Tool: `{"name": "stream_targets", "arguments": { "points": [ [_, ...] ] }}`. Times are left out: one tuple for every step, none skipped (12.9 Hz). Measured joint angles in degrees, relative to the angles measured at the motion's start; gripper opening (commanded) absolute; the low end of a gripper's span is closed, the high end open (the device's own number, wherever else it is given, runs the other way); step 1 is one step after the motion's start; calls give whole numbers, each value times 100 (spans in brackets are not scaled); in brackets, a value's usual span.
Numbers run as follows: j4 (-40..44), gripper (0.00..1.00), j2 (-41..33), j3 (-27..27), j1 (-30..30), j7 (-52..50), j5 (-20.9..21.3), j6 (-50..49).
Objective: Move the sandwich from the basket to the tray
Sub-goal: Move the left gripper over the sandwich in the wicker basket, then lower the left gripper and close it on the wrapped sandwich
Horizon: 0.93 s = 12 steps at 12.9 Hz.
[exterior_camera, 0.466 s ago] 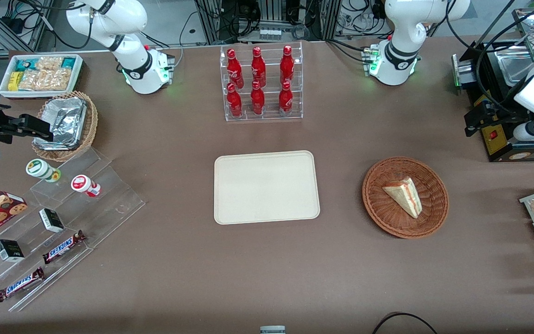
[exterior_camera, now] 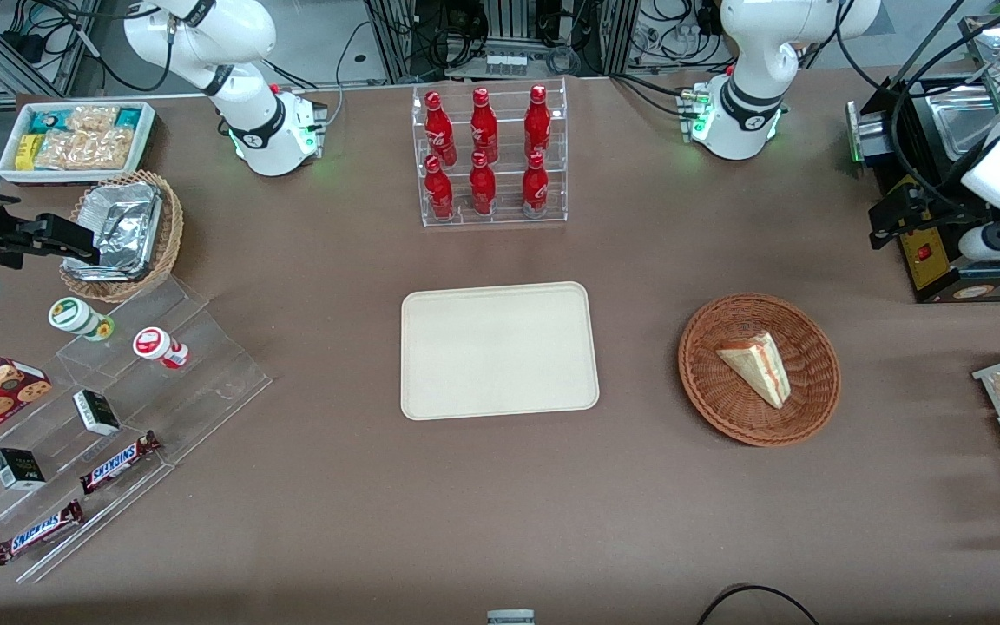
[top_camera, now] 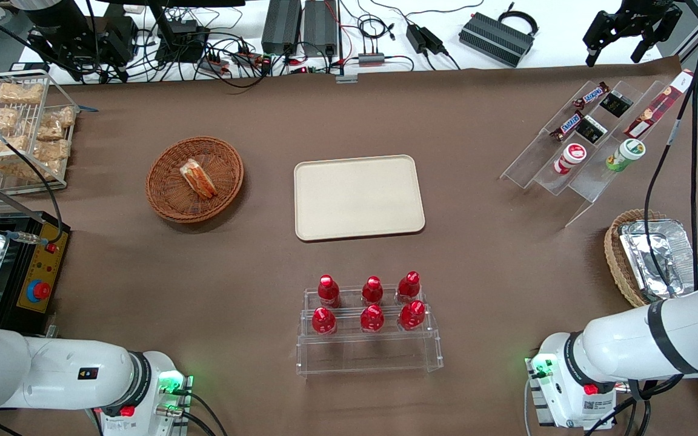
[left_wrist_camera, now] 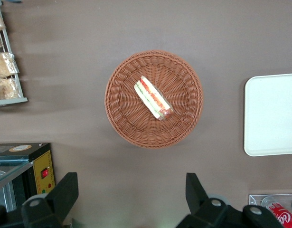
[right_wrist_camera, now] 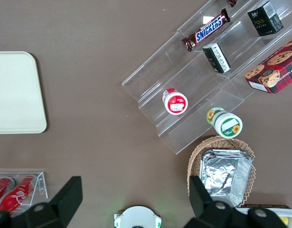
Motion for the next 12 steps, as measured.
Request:
{"name": "stream_targets", "arguments": {
  "points": [
    [-77, 100, 98, -2, 0, 0, 0, 97],
    [-198, 100, 218, -5, -1, 0, 0, 313],
    [-334, 100, 341, -6, -1, -33, 0, 587],
    [-467, 100, 463, -6, -1, -116, 0, 858],
    [-587, 100, 594, -6, -1, -242, 0, 1102],
    [-688, 100, 733, -7, -2, -356, 0, 1334],
    [-788, 100, 861, -9, -4, -478, 0, 1565],
    [-924, 100, 958, -19, -7, -652, 0, 1820],
    [-1095, 100, 1015, -36, -18, -851, 0, 2093],
    [-1288, 100, 1037, -50, -54, -1027, 0, 2373],
    [-1483, 100, 1041, -65, -94, -1214, 0, 2637],
    [-1677, 100, 1043, -75, -118, -1430, 0, 2917]
  ]
}}
